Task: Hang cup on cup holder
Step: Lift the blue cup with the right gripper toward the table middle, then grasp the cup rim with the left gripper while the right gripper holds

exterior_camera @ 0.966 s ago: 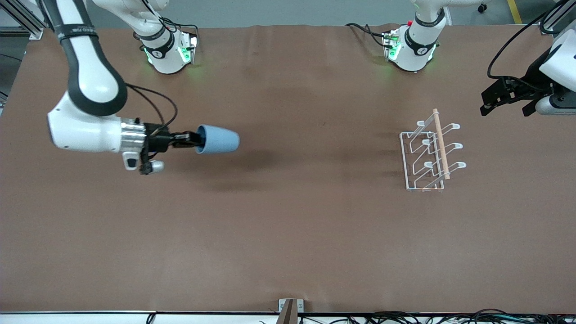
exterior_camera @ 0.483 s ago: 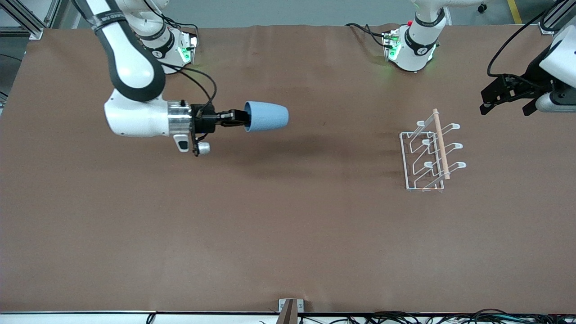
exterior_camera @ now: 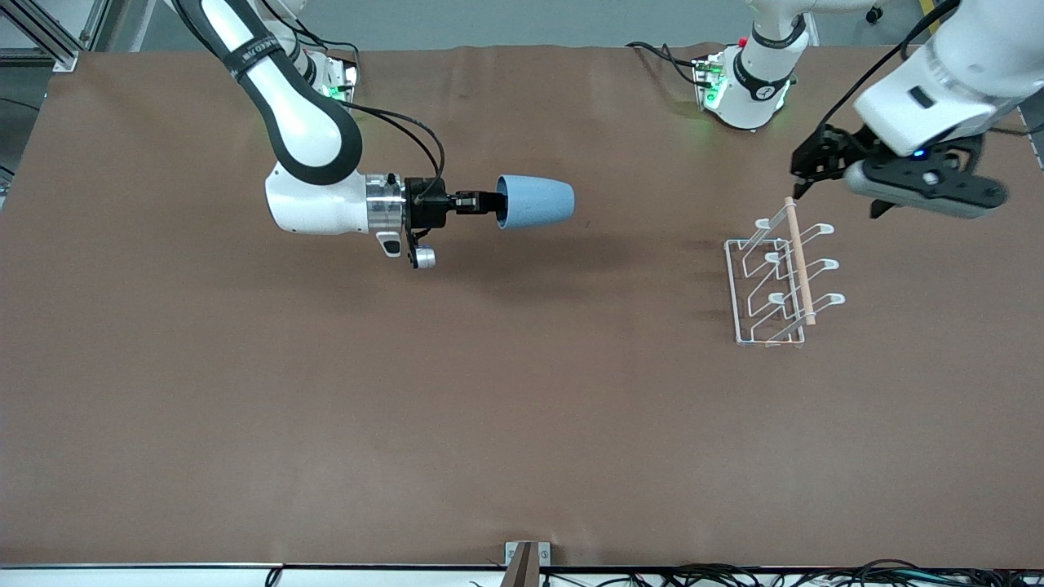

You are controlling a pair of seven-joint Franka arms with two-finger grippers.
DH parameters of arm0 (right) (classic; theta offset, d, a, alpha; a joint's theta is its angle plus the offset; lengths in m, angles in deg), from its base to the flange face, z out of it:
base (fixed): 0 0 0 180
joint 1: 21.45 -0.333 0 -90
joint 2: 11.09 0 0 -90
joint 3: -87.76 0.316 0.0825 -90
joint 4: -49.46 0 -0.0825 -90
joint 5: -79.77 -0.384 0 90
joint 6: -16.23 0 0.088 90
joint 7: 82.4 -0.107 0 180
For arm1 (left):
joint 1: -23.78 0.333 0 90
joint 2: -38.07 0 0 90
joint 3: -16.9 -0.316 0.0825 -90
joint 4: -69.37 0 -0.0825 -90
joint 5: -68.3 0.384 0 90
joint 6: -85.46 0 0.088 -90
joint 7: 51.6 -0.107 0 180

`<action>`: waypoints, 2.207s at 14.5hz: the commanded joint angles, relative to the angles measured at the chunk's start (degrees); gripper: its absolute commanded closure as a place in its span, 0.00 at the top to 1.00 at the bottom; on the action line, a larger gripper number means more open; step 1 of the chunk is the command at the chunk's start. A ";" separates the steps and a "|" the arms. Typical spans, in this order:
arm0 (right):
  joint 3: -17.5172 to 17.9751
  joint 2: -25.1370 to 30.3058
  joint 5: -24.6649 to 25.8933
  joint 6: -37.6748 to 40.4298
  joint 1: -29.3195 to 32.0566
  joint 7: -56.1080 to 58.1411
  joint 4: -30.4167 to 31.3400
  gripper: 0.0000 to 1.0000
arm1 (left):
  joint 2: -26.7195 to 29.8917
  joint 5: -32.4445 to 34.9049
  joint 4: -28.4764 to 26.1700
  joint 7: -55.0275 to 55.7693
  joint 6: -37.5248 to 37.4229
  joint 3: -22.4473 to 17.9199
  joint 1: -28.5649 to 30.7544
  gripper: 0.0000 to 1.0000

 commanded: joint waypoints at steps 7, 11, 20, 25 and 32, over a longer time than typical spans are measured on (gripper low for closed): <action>1.49 -0.41 -3.68 -4.67 -1.81 -0.15 -0.21 0.00 | -5.45 -13.33 2.93 -23.70 1.56 7.66 0.16 1.00; 1.67 -0.41 -3.95 -4.85 -1.82 -0.15 -0.21 0.00 | -10.47 -13.78 3.56 -31.99 3.31 16.53 -0.37 1.00; 1.76 -0.41 -3.95 -4.76 -1.82 -0.24 -0.64 0.00 | -19.25 -12.02 3.38 -36.21 10.62 21.21 -8.18 1.00; 2.02 -0.41 -4.04 -4.85 -1.73 -0.24 -0.73 0.00 | -20.05 -7.01 3.29 -36.30 13.25 21.21 -8.72 1.00; 2.11 -0.41 -4.04 -4.85 -1.73 -0.24 -1.00 0.00 | -21.55 -6.83 1.54 -36.38 16.86 21.21 -9.60 1.00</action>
